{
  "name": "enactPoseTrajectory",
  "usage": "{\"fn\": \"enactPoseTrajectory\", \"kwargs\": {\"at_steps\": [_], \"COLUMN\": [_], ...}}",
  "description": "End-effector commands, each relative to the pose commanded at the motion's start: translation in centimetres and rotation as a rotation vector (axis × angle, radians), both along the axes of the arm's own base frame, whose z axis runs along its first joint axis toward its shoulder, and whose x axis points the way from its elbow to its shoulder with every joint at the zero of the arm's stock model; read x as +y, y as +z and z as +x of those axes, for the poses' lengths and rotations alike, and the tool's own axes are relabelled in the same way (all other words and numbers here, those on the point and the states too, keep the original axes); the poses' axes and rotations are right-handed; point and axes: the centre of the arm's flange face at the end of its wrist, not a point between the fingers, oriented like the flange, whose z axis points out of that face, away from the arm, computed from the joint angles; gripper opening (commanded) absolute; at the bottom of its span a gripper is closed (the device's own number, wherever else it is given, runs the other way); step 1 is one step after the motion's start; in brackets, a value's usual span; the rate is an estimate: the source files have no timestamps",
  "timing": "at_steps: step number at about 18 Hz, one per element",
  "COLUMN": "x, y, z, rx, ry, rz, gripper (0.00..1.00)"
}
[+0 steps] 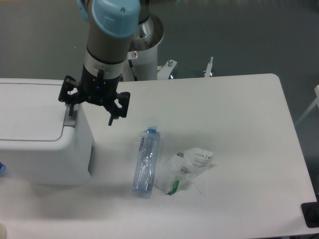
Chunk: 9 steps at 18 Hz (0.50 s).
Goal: Open the trash can
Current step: 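Lower the gripper onto the lid edge and push it open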
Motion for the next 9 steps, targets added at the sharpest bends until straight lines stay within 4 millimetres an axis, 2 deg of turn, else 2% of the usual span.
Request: {"fn": "enactPoseTrajectory", "kwargs": {"at_steps": [6,9], "x": [0.23,0.26], "y": [-0.54,0.0], "z": [-0.15,-0.16], "rx": [-0.001,0.002], "ry": [0.001,0.003], "rz": [-0.011,-0.004], "gripper": [1.0,1.0]}}
